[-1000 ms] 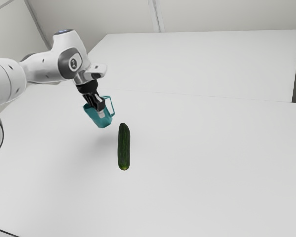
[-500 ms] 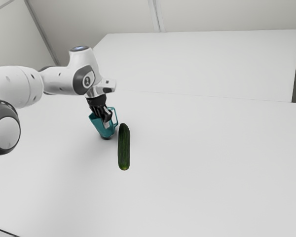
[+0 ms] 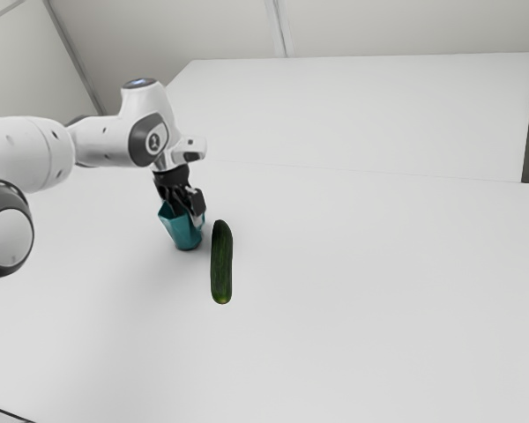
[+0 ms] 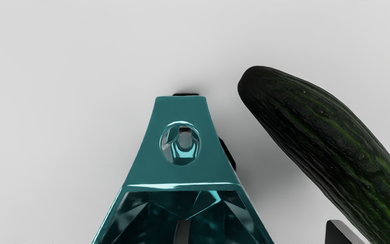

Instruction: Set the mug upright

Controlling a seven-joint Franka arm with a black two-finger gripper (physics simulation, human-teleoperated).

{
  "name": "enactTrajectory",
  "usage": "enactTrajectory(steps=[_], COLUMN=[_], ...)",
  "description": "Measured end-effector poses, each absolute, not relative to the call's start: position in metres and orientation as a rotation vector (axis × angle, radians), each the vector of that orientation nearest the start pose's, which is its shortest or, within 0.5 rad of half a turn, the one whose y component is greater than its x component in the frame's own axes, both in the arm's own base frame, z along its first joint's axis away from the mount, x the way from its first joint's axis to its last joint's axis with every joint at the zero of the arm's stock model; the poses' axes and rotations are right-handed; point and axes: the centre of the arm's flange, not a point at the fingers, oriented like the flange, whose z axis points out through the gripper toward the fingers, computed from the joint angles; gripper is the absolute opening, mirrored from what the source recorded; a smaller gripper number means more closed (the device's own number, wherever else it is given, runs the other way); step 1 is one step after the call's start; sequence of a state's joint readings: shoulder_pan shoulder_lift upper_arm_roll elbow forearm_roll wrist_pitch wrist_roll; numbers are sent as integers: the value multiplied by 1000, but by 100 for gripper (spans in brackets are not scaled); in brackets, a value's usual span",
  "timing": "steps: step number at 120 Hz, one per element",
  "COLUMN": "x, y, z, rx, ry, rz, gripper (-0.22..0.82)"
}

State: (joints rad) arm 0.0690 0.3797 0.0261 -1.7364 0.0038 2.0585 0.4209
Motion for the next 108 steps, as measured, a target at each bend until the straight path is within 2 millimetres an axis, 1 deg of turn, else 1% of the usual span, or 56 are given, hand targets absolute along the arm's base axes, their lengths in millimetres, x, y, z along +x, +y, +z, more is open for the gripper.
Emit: enactTrajectory(steps=[8,16,32,40,51,65,73,77,83,108], x=[642,638,625,615,600,588,578,575,572,568], y=[60,59,58,56,46,34,27,24,20,3], z=[368,389,448,481,520,570,593,599,602,600], rx=[-3102,-3104,-3126,-3130,-3134,-3131,-3128,-3128,-3131,-3142], ry=[510,504,478,475,481,493,499,502,507,528], rz=[75,49,-38,-80,-108,-145,-163,-161,-146,-88], gripper=[46,50,55,56,58,59,59,59,60,60])
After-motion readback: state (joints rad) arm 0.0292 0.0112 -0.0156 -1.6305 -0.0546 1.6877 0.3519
